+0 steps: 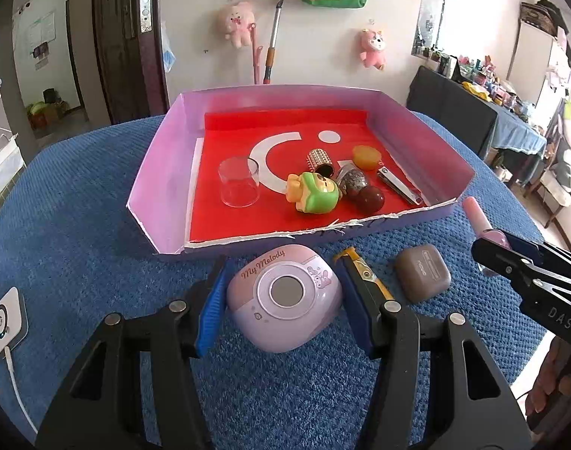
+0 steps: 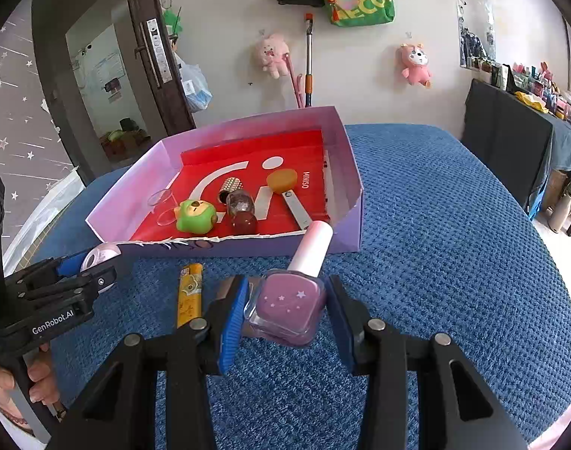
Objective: Organize rigid objects
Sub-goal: 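Grasp the pink round compact with the left tool while the right tool grasps the pink nail polish, then carry the compact and nail polish with both tools into the pink box, then lower the compact and nail polish onto the red mat and open both tools, then withdraw both open tools from the box back toward the table items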
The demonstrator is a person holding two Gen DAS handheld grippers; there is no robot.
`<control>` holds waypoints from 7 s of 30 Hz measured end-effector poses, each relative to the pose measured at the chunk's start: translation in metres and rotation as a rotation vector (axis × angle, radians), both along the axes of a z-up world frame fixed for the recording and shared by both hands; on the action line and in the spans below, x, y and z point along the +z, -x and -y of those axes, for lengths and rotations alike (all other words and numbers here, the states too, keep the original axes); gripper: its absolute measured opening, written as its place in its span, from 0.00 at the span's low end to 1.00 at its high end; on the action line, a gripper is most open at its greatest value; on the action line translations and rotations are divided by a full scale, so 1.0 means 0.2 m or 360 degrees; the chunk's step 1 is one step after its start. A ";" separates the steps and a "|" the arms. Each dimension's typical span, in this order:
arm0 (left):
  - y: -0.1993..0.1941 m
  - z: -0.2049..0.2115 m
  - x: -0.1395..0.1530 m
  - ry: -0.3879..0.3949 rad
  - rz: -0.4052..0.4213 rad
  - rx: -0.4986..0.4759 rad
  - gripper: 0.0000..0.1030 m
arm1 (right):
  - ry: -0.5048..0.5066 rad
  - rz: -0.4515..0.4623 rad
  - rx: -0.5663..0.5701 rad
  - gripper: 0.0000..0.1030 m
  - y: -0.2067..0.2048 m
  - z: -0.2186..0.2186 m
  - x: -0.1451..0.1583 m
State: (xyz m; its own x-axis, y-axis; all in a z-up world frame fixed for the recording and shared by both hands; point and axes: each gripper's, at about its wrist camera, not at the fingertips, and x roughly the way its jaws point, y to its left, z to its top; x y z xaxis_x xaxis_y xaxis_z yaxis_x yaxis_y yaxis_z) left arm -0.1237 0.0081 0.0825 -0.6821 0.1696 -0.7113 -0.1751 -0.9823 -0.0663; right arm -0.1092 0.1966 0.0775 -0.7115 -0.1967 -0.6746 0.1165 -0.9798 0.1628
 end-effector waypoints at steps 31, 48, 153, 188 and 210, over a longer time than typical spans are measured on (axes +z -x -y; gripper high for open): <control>0.06 -0.01 0.14 -0.0093 -0.0019 -0.0137 0.53 | -0.0003 -0.0010 0.0060 0.44 0.03 0.01 0.03; 0.70 -0.01 0.27 -0.0047 0.0151 -0.0301 0.53 | 0.0025 0.0001 0.0278 0.41 0.67 0.12 0.23; 0.77 0.03 0.38 -0.0104 0.0128 -0.0177 0.77 | 0.0045 0.0217 0.0189 0.87 1.00 0.13 0.35; -0.34 0.05 0.30 -0.0190 -0.0467 -0.0107 0.99 | -0.0104 -0.0479 0.0056 1.00 -0.42 0.06 0.42; -0.23 0.03 -0.14 -0.0180 -0.0053 -0.0017 0.99 | -0.0187 -0.0254 -0.0005 1.00 -0.34 0.06 -0.06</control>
State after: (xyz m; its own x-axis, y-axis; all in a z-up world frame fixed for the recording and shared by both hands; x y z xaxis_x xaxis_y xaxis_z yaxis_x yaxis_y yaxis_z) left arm -0.0770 0.0020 0.0547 -0.7028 0.2550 -0.6641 -0.1896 -0.9669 -0.1706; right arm -0.0406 0.1842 0.0663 -0.8116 -0.1208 -0.5716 0.1284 -0.9913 0.0271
